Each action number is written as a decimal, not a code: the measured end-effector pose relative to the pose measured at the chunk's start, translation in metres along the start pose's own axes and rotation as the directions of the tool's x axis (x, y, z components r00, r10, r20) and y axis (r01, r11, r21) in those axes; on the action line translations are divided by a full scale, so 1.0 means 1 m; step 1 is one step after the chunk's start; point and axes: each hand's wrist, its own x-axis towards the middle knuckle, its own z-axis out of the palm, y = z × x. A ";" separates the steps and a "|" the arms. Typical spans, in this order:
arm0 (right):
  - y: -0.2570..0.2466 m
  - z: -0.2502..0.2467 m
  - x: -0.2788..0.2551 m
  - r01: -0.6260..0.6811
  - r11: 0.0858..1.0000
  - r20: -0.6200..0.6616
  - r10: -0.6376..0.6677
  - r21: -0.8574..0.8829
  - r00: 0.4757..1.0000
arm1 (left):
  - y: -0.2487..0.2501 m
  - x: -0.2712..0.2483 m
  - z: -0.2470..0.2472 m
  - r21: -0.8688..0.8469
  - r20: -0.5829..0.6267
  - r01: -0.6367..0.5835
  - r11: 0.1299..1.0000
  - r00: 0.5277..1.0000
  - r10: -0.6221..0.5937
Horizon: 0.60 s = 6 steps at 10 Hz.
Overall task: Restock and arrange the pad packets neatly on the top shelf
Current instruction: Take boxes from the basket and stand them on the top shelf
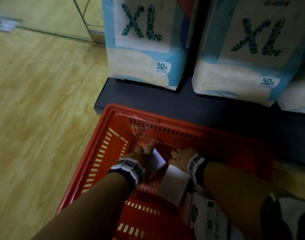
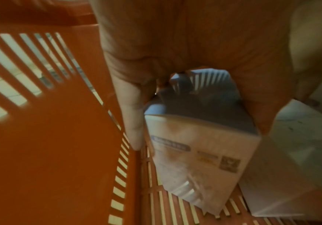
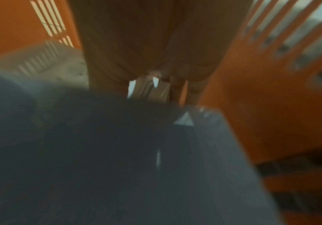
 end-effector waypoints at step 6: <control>0.001 -0.050 -0.069 -0.024 0.949 -0.221 0.098 0.315 0.970 | -0.023 -0.048 -0.006 -0.351 -0.500 -0.322 0.879 0.858 0.115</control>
